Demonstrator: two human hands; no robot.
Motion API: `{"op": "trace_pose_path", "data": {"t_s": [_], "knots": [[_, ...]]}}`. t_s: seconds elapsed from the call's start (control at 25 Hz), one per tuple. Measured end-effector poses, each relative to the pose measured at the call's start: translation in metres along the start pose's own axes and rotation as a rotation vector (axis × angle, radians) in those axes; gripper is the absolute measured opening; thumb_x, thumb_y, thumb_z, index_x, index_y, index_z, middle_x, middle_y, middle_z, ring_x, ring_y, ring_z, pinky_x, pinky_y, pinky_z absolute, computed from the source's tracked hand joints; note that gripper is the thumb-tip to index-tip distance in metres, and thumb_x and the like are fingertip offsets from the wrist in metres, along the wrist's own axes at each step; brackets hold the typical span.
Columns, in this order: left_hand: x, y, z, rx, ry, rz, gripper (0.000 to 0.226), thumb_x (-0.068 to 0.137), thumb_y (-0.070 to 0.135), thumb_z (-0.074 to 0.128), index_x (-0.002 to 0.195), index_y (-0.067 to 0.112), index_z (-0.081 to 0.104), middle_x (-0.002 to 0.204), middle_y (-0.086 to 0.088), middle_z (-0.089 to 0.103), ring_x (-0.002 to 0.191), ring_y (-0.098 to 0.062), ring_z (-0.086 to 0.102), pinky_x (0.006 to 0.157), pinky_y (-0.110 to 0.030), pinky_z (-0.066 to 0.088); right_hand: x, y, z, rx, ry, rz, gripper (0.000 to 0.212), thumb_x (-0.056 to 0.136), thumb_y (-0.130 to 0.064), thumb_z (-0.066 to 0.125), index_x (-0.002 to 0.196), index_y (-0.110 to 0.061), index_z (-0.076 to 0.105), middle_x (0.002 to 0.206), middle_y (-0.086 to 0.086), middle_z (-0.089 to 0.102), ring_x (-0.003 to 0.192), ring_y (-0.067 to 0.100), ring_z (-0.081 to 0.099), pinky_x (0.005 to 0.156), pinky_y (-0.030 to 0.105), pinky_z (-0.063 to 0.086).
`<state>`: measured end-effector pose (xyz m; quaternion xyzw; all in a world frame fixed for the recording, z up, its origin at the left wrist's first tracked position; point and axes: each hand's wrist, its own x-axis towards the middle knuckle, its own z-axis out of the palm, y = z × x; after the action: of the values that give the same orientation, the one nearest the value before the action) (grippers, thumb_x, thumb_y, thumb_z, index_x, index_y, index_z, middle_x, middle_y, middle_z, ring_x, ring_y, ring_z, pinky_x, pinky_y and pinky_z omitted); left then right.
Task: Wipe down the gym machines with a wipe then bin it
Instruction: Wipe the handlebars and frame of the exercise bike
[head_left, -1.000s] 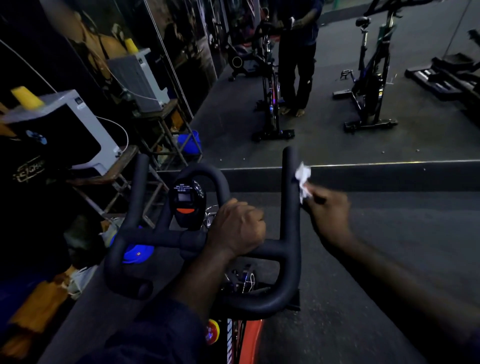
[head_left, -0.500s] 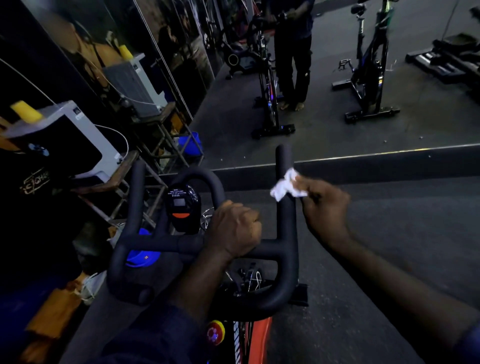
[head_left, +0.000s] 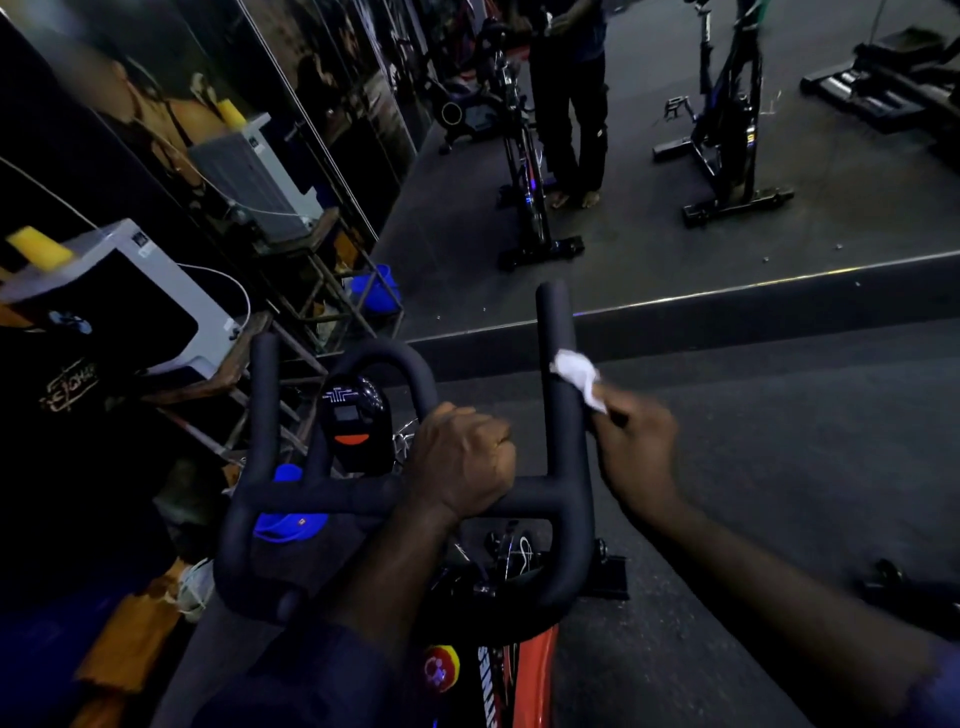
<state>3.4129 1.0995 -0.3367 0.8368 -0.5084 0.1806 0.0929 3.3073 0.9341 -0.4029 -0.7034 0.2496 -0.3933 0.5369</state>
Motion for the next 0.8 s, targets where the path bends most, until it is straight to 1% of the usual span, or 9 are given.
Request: {"op": "trace_pose_path", "data": {"t_s": [0.08, 0.16, 0.28, 0.4, 0.48, 0.52, 0.6, 0.68, 0.8], "knots": [[0.0, 0.0, 0.001, -0.012, 0.018, 0.007, 0.019, 0.073, 0.022, 0.051, 0.055, 0.015, 0.051, 0.055, -0.005, 0.058, 0.056, -0.031, 0.054, 0.062, -0.036, 0.043, -0.04, 0.006, -0.013, 0.181, -0.154, 0.177, 0.023, 0.088, 0.006, 0.073, 0.093, -0.013, 0.085, 0.084, -0.013, 0.074, 0.078, -0.004, 0.061, 0.074, 0.027, 0.056], [0.0, -0.001, 0.002, -0.009, 0.01, 0.013, 0.019, 0.074, 0.021, 0.051, 0.056, 0.016, 0.05, 0.056, -0.004, 0.057, 0.056, -0.031, 0.053, 0.062, -0.037, 0.041, -0.014, -0.002, -0.01, 0.488, -0.173, 0.38, 0.026, 0.086, 0.005, 0.074, 0.077, -0.018, 0.083, 0.078, -0.004, 0.074, 0.071, 0.009, 0.062, 0.067, 0.03, 0.054], [0.0, -0.001, 0.001, 0.001, -0.025, -0.006, 0.019, 0.074, 0.021, 0.051, 0.056, 0.015, 0.05, 0.056, -0.005, 0.058, 0.056, -0.032, 0.054, 0.062, -0.038, 0.042, 0.074, -0.03, 0.005, 0.901, -0.095, 0.611, 0.006, 0.084, -0.012, 0.077, 0.089, -0.015, 0.076, 0.089, 0.006, 0.071, 0.076, 0.019, 0.065, 0.065, 0.03, 0.059], [0.0, 0.0, 0.0, 0.007, -0.052, -0.011, 0.021, 0.075, 0.023, 0.05, 0.056, 0.014, 0.052, 0.056, -0.005, 0.06, 0.057, -0.033, 0.056, 0.063, -0.038, 0.044, 0.109, -0.042, 0.02, 0.934, -0.164, 0.692, 0.026, 0.099, -0.01, 0.064, 0.124, -0.009, 0.071, 0.091, 0.003, 0.069, 0.075, 0.014, 0.063, 0.06, 0.026, 0.057], [0.0, 0.0, 0.0, 0.022, -0.051, -0.011, 0.022, 0.075, 0.024, 0.049, 0.056, 0.014, 0.053, 0.056, -0.005, 0.061, 0.057, -0.032, 0.056, 0.063, -0.037, 0.043, 0.078, -0.039, 0.021, 0.958, -0.27, 0.708, 0.036, 0.102, -0.025, 0.063, 0.135, -0.011, 0.067, 0.1, 0.005, 0.07, 0.08, 0.012, 0.064, 0.066, 0.025, 0.059], [0.0, -0.001, 0.001, 0.023, -0.053, -0.013, 0.021, 0.075, 0.024, 0.049, 0.056, 0.014, 0.052, 0.057, -0.005, 0.06, 0.057, -0.032, 0.056, 0.064, -0.037, 0.042, 0.055, -0.031, 0.015, 0.977, -0.313, 0.742, 0.036, 0.103, -0.027, 0.063, 0.134, -0.009, 0.067, 0.103, 0.005, 0.071, 0.083, 0.011, 0.067, 0.071, 0.025, 0.06], [0.0, -0.001, 0.003, 0.022, -0.063, -0.017, 0.022, 0.075, 0.024, 0.049, 0.056, 0.014, 0.052, 0.056, -0.005, 0.06, 0.057, -0.032, 0.055, 0.065, -0.037, 0.04, 0.006, -0.013, -0.008, 0.94, -0.422, 0.794, 0.025, 0.104, -0.005, 0.052, 0.122, -0.004, 0.069, 0.102, 0.008, 0.071, 0.081, 0.012, 0.07, 0.073, 0.026, 0.062], [-0.001, 0.0, 0.004, 0.028, -0.064, -0.026, 0.023, 0.076, 0.024, 0.049, 0.056, 0.014, 0.052, 0.056, -0.006, 0.06, 0.057, -0.033, 0.055, 0.065, -0.038, 0.041, -0.016, 0.002, -0.027, 0.81, -0.546, 0.813, 0.032, 0.091, 0.015, 0.042, 0.094, -0.004, 0.068, 0.093, 0.011, 0.066, 0.07, 0.011, 0.068, 0.068, 0.026, 0.061], [0.002, 0.0, 0.001, 0.026, -0.075, -0.017, 0.023, 0.075, 0.025, 0.048, 0.055, 0.014, 0.052, 0.056, -0.007, 0.06, 0.056, -0.033, 0.055, 0.064, -0.038, 0.043, 0.03, -0.002, -0.019, 0.832, -0.408, 0.783, 0.024, 0.098, 0.002, 0.052, 0.085, -0.009, 0.069, 0.092, 0.006, 0.067, 0.067, 0.008, 0.065, 0.069, 0.022, 0.06]]}}
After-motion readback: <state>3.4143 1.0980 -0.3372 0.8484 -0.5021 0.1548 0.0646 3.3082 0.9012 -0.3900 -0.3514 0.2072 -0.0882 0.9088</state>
